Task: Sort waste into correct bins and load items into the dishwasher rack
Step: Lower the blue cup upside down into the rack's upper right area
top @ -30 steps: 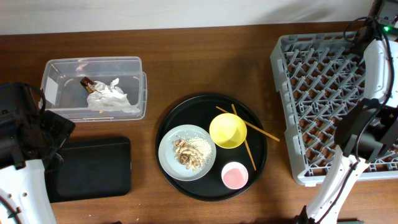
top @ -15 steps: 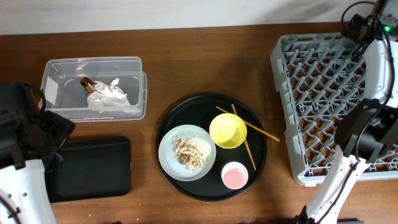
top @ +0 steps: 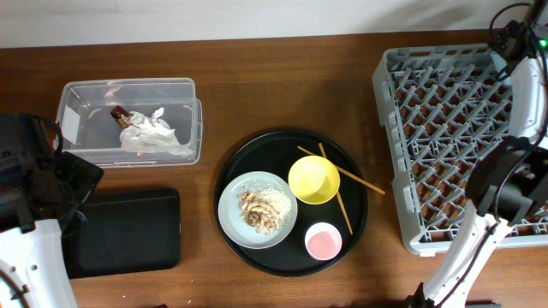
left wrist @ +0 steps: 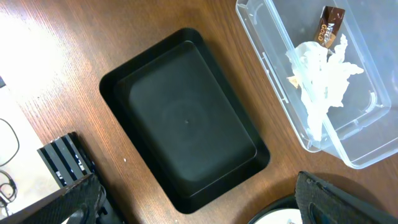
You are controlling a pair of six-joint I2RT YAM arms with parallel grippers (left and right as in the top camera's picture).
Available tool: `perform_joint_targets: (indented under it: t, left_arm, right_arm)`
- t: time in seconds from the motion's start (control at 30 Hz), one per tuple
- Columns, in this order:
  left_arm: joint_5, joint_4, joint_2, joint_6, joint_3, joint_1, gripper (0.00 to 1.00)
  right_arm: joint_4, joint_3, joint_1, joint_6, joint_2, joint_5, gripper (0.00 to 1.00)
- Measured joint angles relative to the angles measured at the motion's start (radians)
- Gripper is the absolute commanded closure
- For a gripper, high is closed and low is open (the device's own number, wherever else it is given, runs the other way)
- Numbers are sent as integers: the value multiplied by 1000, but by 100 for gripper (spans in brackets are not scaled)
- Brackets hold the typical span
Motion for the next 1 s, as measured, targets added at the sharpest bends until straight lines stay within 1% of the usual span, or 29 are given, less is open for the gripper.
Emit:
perform_joint_targets:
  t: [0.1,0.17,0.27,0.47,0.57,0.7,0.83,0.87,0.9,0.97,1.0]
  left_arm:
    - [0,0,0,0,0,0,1]
    - [0,0,0,0,0,0,1]
    - [0,0,0,0,0,0,1]
    - [0,0,0,0,0,0,1]
    - [0,0,0,0,0,0,0]
    - [0,0,0,0,0,0,1]
    - [0,0,0,0,0,0,1]
    - [0,0,0,0,0,0,1]
    - [0,0,0,0,0,0,1]
    - [0,0,0,0,0,0,1]
    - [0,0,0,0,0,0,1]
  right_arm:
    - [-17,0,-10,2,2,3,9]
    - [-36,0,-15,3,4,7,12]
    - [-94,0,-16,3,8,10,21]
    - [-235,0,-18,4,8,57,28]
    - [-322,0,-19,9,-13,91,30]
    - [-419,0,-19,55,-98,127,30]
    - [-469,4,-20,76,-192,145,29]
    - [-482,7,-20,80,-211,144,26]
    - [-483,7,-20,82,-221,142,26]
    - [-474,7,-20,81,-229,104,27]
    - [-455,7,-20,68,-228,14,27]
